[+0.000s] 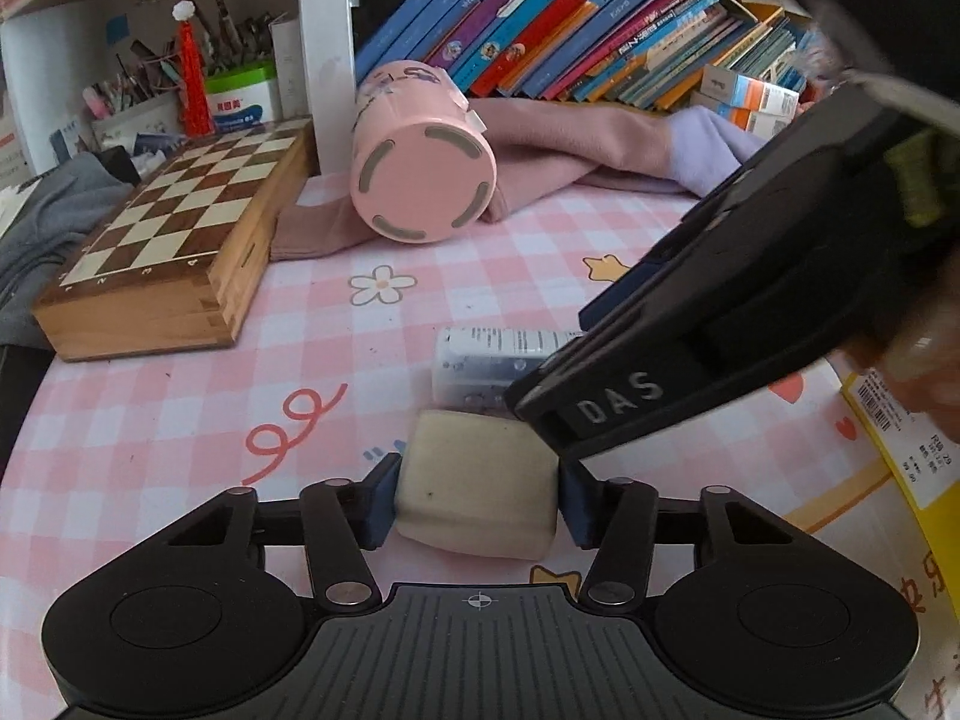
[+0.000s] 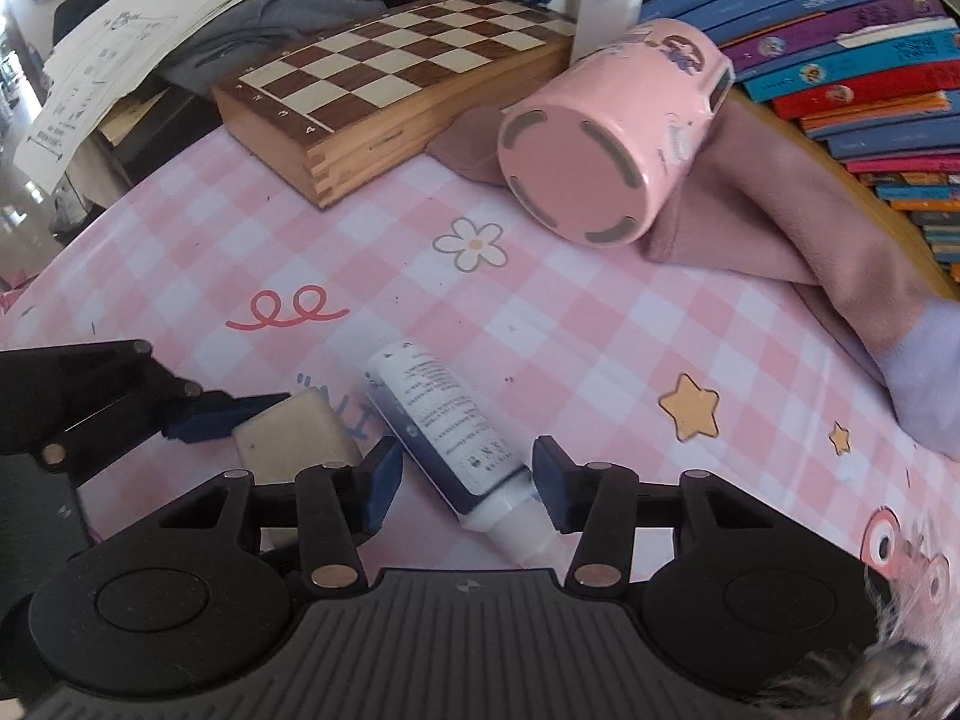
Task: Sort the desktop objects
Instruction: 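Grasp the beige sponge with the left gripper while the right gripper grasps the white tube, then lift the sponge and white tube and carry them over the yellow box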
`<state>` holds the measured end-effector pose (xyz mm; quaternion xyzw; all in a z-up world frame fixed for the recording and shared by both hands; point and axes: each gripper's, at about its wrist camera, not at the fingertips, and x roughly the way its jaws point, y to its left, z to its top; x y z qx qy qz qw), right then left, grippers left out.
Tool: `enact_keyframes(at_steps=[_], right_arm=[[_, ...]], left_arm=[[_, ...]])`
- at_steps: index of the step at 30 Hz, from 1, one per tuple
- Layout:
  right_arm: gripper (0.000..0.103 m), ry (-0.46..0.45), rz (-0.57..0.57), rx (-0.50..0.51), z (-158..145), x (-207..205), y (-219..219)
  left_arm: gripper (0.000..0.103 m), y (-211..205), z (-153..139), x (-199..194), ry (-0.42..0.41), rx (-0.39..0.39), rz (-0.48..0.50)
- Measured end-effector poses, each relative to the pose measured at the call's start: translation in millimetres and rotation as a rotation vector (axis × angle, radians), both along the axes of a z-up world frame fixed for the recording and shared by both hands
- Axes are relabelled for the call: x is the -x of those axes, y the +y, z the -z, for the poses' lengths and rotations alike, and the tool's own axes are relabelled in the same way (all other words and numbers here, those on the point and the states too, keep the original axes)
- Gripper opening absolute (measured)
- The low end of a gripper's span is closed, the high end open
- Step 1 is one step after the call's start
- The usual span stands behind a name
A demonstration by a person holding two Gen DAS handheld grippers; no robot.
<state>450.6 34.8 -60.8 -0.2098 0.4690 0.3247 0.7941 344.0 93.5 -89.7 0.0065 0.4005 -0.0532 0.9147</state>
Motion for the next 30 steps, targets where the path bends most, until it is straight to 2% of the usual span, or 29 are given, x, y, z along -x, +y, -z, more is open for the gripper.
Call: enact_keyframes(at_steps=[7,16,18,22,25,30], right_arm=[[0.047,0.011,0.000,0.012,12,-12,6],[0.050,0.026,-0.023,-0.050,16,-24,15],[0.047,0.025,-0.016,-0.054,16,-25,17],[0.030,0.037,0.022,-0.054,13,-21,15],[0.030,0.081,0.078,-0.076,10,-18,8],[0.030,0.059,0.132,-0.108,-3,-2,-6]], left_arm=[[0.047,16,-12,22,0.019,0.057,-0.064],[0.047,22,-30,53,0.007,0.083,-0.098],[0.047,23,-35,58,0.001,0.078,-0.102],[0.046,26,-43,66,-0.008,0.089,-0.119],[0.046,27,-49,70,-0.016,0.100,-0.131],[0.045,21,-61,78,-0.050,0.096,-0.123]])
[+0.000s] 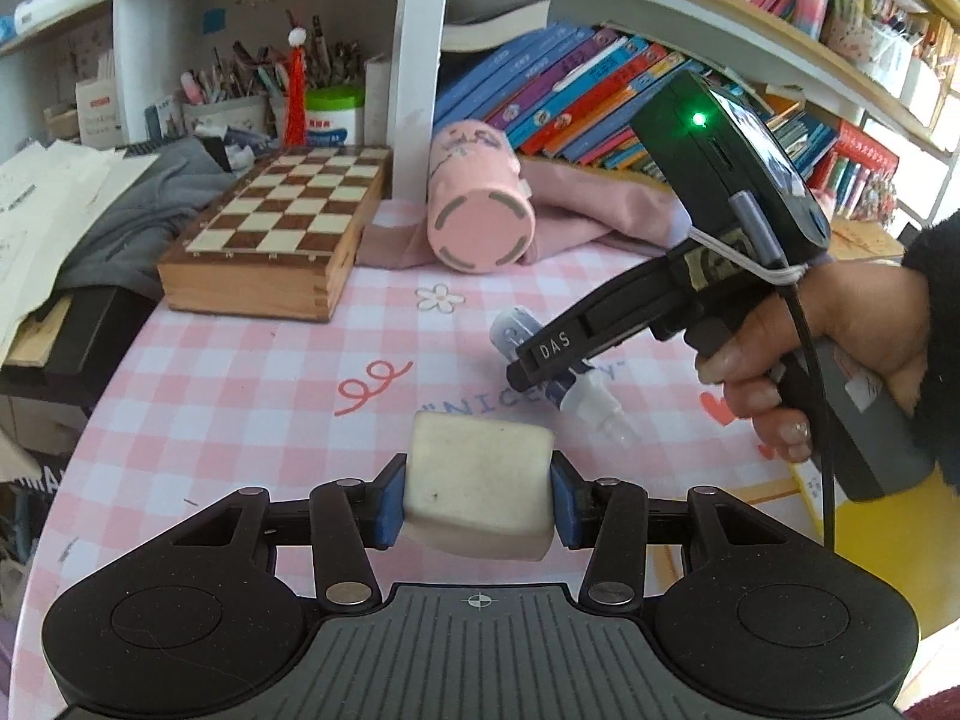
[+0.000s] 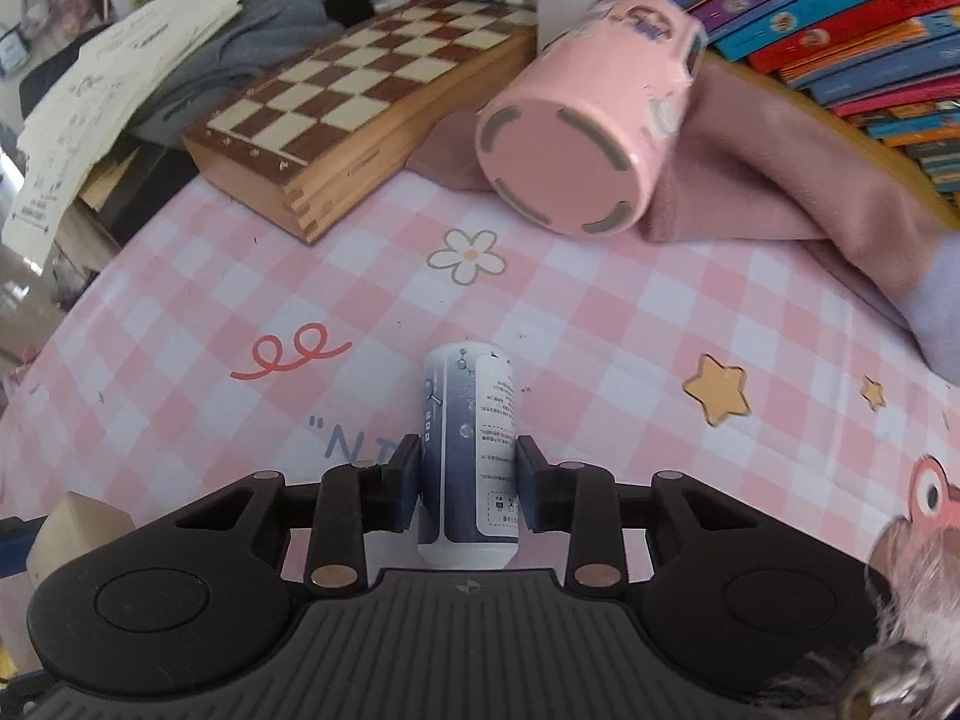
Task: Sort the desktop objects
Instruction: 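Lift the sponge and white tube and carry them over the yellow box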
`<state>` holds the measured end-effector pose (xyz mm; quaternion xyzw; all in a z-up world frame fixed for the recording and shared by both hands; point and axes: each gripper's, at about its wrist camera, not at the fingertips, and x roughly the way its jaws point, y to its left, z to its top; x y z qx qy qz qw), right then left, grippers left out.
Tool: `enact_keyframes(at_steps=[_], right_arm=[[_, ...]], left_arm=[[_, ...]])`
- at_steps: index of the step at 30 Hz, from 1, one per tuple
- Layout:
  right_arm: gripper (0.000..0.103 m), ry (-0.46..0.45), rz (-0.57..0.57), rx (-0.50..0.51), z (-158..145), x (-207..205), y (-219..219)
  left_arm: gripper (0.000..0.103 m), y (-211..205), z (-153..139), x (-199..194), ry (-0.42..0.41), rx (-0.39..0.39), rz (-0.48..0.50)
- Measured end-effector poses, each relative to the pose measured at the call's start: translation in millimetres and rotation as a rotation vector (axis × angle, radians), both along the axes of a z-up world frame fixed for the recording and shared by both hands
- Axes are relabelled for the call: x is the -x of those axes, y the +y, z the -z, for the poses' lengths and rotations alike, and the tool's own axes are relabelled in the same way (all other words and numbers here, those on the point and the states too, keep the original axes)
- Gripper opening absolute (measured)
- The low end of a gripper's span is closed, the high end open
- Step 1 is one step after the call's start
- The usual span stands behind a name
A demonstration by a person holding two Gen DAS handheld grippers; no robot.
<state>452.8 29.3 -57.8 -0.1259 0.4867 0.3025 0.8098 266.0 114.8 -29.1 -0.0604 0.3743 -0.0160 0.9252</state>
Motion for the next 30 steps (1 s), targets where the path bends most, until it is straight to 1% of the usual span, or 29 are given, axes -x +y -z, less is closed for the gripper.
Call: enact_keyframes(at_steps=[8,12,18,27,30], right_arm=[[0.030,-0.053,0.040,-0.055,-35,34,-18],[0.030,-0.073,0.060,-0.094,-52,55,-30],[0.030,-0.109,0.093,-0.126,-73,88,-48],[0.030,-0.152,0.124,-0.174,-100,154,-76],[0.030,-0.141,0.136,-0.194,-103,180,-86]], left_arm=[[0.045,-9,-21,23,-0.056,0.005,0.015],[0.044,-10,-32,39,-0.087,0.019,0.026],[0.044,-13,-47,65,-0.136,0.042,0.052],[0.043,-16,-68,112,-0.184,0.070,0.089],[0.043,-14,-72,131,-0.191,0.084,0.093]])
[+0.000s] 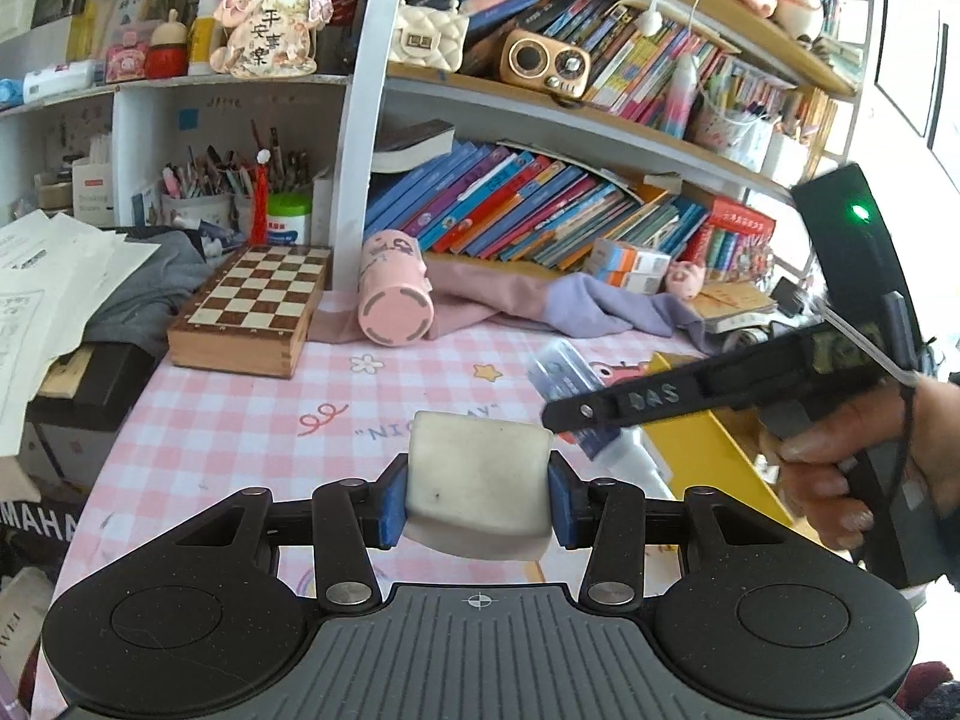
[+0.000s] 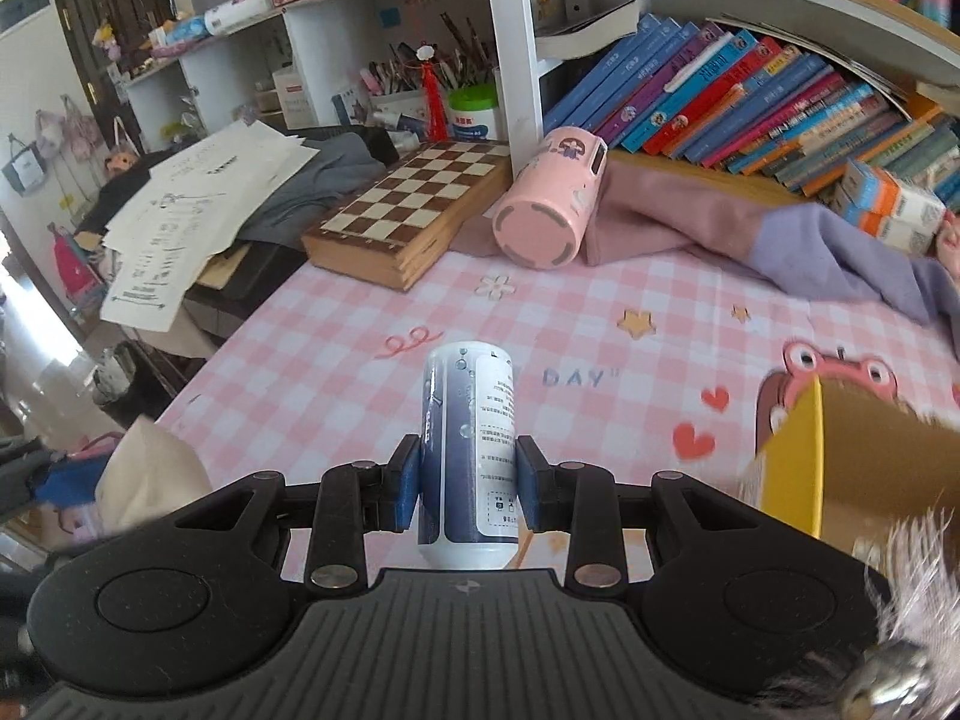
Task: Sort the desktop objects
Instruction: 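Lift the sponge and white tube and carry them over the yellow box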
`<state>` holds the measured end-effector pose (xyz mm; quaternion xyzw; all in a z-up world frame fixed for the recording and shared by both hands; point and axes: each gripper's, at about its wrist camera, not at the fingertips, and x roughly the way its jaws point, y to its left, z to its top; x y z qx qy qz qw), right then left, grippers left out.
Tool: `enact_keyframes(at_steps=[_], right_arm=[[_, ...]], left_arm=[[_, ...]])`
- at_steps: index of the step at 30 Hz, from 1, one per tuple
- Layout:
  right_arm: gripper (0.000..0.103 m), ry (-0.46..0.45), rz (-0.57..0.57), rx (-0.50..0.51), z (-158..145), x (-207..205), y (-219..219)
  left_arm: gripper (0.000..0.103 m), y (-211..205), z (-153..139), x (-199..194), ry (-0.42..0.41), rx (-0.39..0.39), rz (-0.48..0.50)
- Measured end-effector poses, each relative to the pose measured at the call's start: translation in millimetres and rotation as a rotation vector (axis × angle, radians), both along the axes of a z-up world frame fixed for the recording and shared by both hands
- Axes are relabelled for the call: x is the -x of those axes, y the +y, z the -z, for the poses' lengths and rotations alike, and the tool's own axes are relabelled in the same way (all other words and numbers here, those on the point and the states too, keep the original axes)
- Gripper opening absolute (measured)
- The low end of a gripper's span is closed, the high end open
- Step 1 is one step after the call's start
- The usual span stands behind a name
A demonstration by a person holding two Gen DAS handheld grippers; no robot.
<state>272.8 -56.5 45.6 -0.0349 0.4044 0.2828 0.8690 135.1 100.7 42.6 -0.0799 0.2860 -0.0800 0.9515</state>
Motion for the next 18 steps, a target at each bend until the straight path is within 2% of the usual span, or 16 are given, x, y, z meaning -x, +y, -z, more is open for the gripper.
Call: enact_keyframes(at_steps=[5,10,18], right_arm=[[0.030,0.019,0.014,-0.045,-2,47,-9],[0.030,-0.022,0.038,-0.037,-6,89,-18],[0.030,-0.052,0.166,-0.021,3,147,-51]], left_arm=[[0.043,4,-2,25,0.015,0.030,-0.007],[0.043,3,-10,50,-0.003,0.035,0.004],[0.043,-6,-6,78,0.017,0.087,0.031]])
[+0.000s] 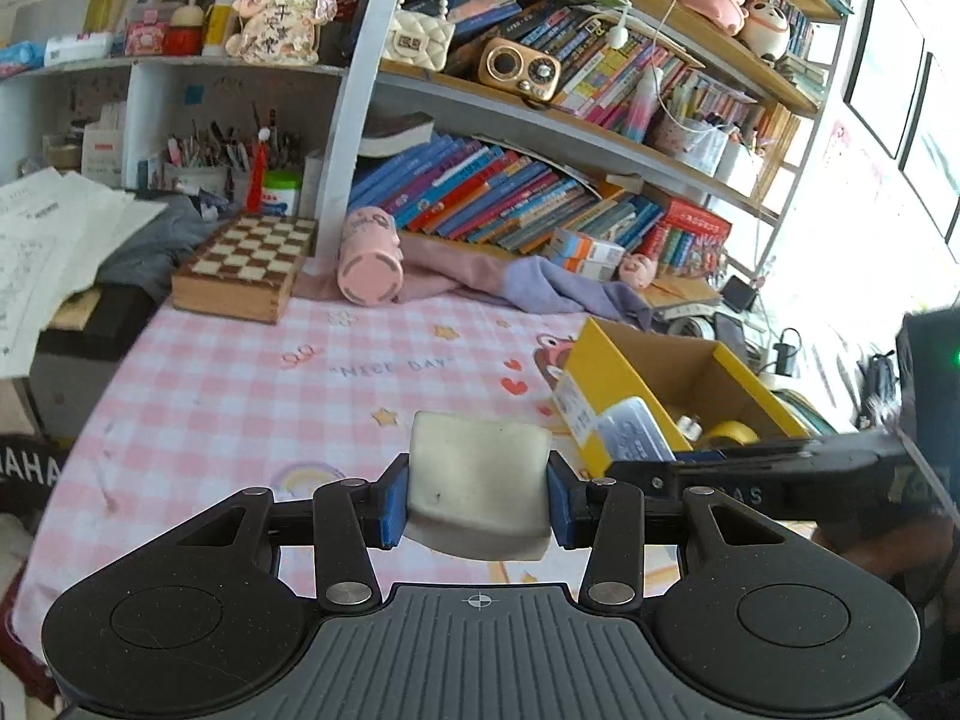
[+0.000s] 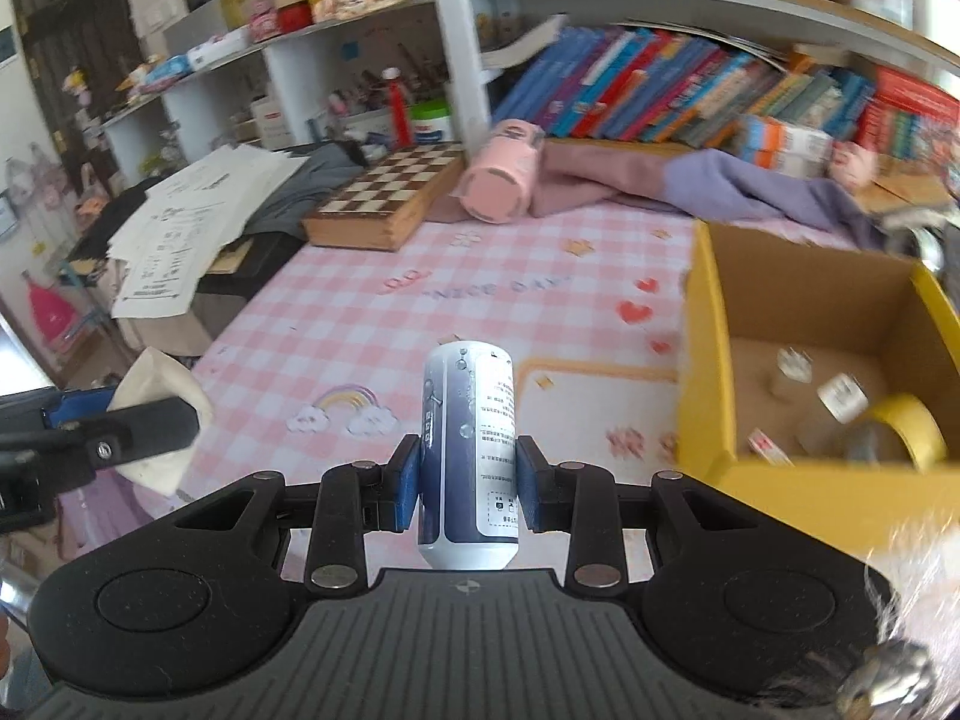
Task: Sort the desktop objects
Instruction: 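Lift the sponge and white tube and carry them over the yellow box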
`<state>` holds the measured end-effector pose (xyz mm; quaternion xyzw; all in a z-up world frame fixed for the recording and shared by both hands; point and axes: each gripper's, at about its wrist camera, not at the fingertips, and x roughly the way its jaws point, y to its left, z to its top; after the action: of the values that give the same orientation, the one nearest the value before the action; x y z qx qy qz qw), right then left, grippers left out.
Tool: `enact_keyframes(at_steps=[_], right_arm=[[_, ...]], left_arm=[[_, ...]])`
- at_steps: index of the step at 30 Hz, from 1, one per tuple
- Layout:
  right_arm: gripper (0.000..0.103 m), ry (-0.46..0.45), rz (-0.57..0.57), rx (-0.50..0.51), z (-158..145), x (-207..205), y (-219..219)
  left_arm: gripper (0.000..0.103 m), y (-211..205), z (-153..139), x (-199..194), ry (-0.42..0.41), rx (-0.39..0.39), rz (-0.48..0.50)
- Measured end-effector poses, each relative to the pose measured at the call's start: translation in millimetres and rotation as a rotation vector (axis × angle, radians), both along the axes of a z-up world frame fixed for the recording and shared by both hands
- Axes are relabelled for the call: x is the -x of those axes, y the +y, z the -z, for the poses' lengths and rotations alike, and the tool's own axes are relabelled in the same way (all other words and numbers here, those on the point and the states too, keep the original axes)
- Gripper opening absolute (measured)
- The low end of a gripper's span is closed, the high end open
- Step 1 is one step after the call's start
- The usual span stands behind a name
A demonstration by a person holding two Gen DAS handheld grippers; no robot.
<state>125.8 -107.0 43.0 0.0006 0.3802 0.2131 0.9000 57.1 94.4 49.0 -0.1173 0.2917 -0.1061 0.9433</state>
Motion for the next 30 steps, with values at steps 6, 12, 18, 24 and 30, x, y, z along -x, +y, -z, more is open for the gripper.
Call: enact_keyframes(at_steps=[6,12,18,24,30], right_arm=[[0.030,0.012,0.065,0.030,9,31,-24],[0.030,0.024,0.156,0.017,16,59,-50],[0.030,0.022,0.239,0.013,16,78,-71],[0.030,0.035,0.334,0.022,16,92,-97],[0.030,0.045,0.409,0.029,16,105,-119]], left_arm=[[0.043,-17,5,10,0.004,0.019,0.048],[0.042,-45,8,11,0.018,0.016,0.159],[0.042,-66,9,9,0.021,0.015,0.248],[0.042,-89,12,5,0.028,0.029,0.338],[0.042,-114,15,-3,0.041,0.034,0.417]])
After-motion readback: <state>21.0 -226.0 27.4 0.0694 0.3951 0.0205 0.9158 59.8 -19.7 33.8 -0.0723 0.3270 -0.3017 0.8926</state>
